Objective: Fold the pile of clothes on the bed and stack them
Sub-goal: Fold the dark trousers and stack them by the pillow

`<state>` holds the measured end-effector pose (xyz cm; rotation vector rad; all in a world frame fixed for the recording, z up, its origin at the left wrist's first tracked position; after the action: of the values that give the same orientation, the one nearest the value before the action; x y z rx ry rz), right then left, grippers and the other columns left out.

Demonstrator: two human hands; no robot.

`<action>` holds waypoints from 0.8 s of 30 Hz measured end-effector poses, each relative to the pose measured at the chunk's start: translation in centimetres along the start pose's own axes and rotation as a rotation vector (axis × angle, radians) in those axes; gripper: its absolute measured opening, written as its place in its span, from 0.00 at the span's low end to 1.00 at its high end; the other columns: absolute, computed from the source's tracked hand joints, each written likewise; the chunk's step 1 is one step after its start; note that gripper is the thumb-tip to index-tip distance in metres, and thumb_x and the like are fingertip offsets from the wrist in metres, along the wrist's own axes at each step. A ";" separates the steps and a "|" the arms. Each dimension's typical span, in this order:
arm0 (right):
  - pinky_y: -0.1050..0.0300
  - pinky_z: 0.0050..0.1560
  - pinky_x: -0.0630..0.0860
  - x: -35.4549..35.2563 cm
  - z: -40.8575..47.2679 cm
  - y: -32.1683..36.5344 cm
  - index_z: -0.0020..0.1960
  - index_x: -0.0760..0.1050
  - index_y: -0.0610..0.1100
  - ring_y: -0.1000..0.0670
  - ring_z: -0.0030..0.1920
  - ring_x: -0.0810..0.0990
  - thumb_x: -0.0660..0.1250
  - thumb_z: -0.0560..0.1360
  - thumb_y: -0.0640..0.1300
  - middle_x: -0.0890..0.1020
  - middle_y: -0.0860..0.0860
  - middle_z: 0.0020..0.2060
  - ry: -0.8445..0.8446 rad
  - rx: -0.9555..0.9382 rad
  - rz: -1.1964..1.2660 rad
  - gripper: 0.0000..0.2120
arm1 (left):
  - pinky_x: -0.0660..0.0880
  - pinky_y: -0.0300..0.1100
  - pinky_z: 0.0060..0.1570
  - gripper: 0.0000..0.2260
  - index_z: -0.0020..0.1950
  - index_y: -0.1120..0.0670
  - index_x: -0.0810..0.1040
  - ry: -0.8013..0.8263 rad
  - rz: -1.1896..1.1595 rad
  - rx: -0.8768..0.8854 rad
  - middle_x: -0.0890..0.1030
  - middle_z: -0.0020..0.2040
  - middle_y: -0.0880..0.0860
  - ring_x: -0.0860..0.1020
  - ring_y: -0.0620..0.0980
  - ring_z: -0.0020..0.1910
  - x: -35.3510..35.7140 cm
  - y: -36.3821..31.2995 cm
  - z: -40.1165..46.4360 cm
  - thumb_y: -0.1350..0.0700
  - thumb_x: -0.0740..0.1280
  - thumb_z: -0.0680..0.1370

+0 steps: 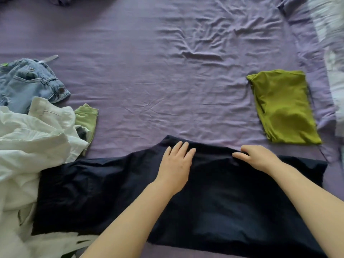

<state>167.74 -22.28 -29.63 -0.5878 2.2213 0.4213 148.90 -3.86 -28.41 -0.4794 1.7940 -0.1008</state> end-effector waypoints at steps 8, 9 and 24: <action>0.47 0.59 0.69 -1.9 -3.5 -7.7 0.66 0.73 0.43 0.42 0.61 0.74 0.69 0.74 0.53 0.78 0.46 0.60 -0.407 -0.009 -0.067 0.24 | 0.44 0.65 0.71 0.41 0.77 0.44 0.34 0.328 0.198 -0.114 0.34 0.77 0.53 0.35 0.56 0.76 5.2 -0.1 1.3 0.28 0.52 0.74; 0.45 0.62 0.68 -1.7 -4.6 -9.5 0.67 0.71 0.41 0.41 0.64 0.72 0.69 0.74 0.51 0.76 0.44 0.63 -0.436 0.035 0.011 0.25 | 0.45 0.65 0.71 0.42 0.77 0.44 0.34 0.324 0.214 -0.135 0.34 0.77 0.53 0.36 0.57 0.76 5.1 -0.2 1.2 0.28 0.52 0.73; 0.48 0.62 0.69 12.0 -18.1 -20.8 0.72 0.65 0.47 0.45 0.69 0.64 0.66 0.77 0.46 0.67 0.47 0.71 -0.312 0.513 0.505 0.25 | 0.44 0.60 0.74 0.29 0.77 0.47 0.55 0.430 0.115 0.212 0.45 0.79 0.56 0.42 0.56 0.77 12.3 -23.6 -5.2 0.41 0.59 0.79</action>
<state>160.78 -51.57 -29.49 0.3000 2.0376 0.1600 147.81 -30.83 -30.64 -0.2100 2.1966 -0.3307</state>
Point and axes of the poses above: each hand's wrist, its own z-axis towards the middle knuckle, its own x-axis out of the palm, y = z × x, the point moved 6 cm from there along z, towards the middle knuckle
